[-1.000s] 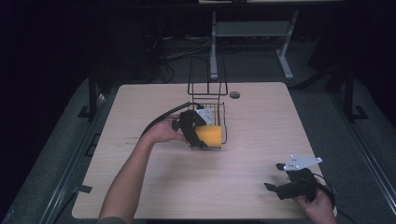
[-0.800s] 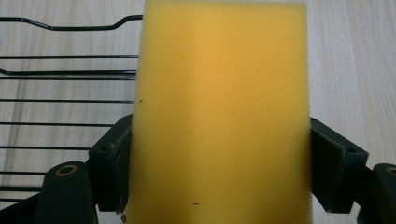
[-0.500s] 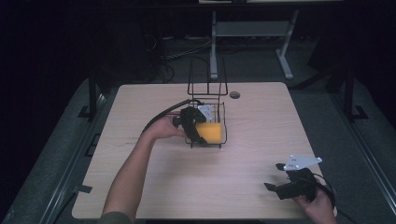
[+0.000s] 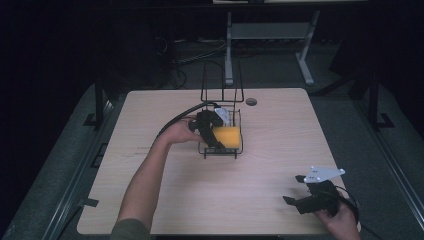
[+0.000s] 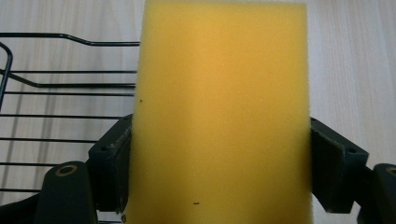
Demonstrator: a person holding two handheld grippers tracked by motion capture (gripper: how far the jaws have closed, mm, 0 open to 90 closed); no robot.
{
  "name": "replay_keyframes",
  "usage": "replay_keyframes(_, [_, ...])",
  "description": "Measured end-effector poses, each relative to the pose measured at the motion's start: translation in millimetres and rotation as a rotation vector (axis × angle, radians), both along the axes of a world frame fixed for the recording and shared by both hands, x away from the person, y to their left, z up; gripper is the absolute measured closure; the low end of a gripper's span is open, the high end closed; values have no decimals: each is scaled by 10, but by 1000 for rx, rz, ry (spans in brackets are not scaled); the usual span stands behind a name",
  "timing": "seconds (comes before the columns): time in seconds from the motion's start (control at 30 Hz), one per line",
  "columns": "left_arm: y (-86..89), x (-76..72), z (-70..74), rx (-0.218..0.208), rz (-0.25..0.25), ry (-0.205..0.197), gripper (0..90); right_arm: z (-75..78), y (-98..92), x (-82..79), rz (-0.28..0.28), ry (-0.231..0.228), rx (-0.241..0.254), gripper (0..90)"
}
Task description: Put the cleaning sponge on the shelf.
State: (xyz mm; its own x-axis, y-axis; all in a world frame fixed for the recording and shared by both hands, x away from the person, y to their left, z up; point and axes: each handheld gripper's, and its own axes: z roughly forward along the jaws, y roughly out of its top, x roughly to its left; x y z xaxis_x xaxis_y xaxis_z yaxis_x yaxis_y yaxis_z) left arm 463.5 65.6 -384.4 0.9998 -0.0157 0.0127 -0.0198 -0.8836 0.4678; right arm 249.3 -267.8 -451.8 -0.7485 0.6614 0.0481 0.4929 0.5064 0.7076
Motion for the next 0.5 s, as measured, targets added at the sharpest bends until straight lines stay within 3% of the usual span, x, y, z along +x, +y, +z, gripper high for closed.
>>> replay_keyframes(0.23, [-3, 49, -74, 17, 15, 13, 215, 2, 2, 0, 1, -3, -2, 134])
replay_keyframes(0.5, [23, 112, -110, 3, 31, 11, 214, 5, -1, 0, 2, -4, -2, 134])
